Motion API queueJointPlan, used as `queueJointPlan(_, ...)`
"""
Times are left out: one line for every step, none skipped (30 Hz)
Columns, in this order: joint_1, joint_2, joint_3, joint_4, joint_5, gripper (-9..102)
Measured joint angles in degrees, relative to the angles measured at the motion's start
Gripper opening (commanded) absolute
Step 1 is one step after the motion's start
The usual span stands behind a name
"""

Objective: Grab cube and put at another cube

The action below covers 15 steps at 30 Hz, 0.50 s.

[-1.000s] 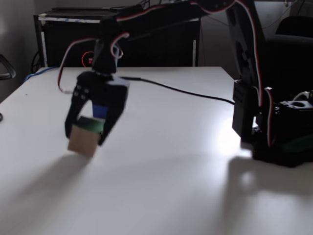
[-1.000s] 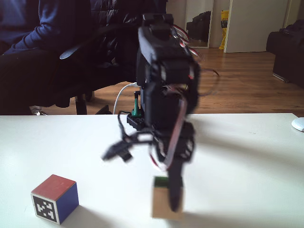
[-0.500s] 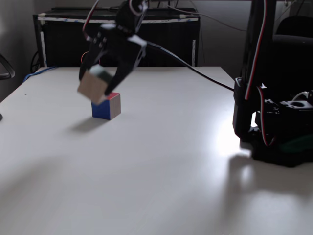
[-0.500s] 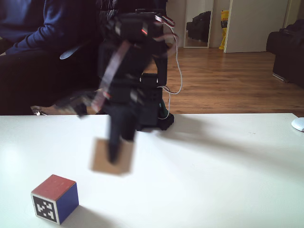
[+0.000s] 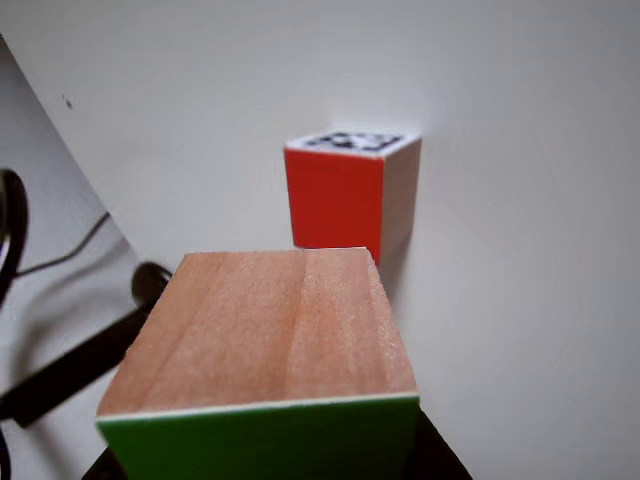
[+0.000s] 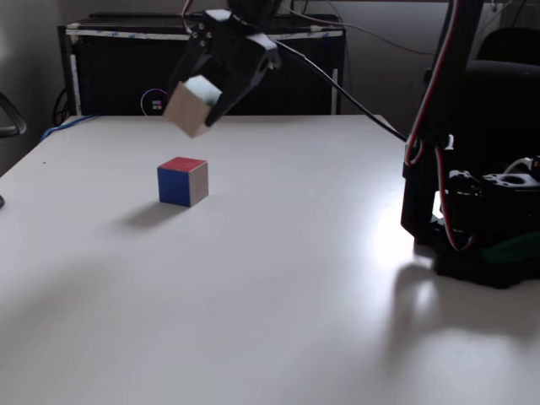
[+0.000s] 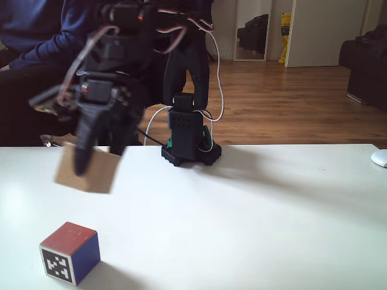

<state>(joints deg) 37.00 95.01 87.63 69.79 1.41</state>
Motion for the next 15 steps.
queueJointPlan(0.4, -0.6, -0.5, 0.0, -0.2, 14)
queueJointPlan(0.7, -1.4, -1.1, 0.0, -0.4, 14)
queueJointPlan(1.0, -2.3, -1.8, 0.0, -0.6, 14)
queueJointPlan(1.4, -3.1, -2.5, 0.0, -0.8, 14)
queueJointPlan(1.8, -4.0, -3.3, 0.0, -1.0, 15)
queueJointPlan(2.3, -5.0, -4.0, 0.0, -1.2, 15)
queueJointPlan(2.8, -6.1, -4.6, 0.0, -1.4, 15)
queueJointPlan(3.3, -7.1, -5.2, 0.0, -1.6, 15)
queueJointPlan(3.5, -8.2, -5.8, 0.0, -1.7, 15)
queueJointPlan(3.6, -9.1, -6.4, 0.0, -1.7, 16)
queueJointPlan(3.5, -10.0, -6.9, 0.0, -1.8, 16)
queueJointPlan(3.3, -10.9, -7.6, 0.0, -1.8, 16)
queueJointPlan(3.1, -11.5, -8.0, 0.0, -1.8, 16)
queueJointPlan(3.1, -12.2, -8.3, 0.1, -1.8, 16)
queueJointPlan(3.1, -12.8, -8.7, 0.2, -1.8, 16)
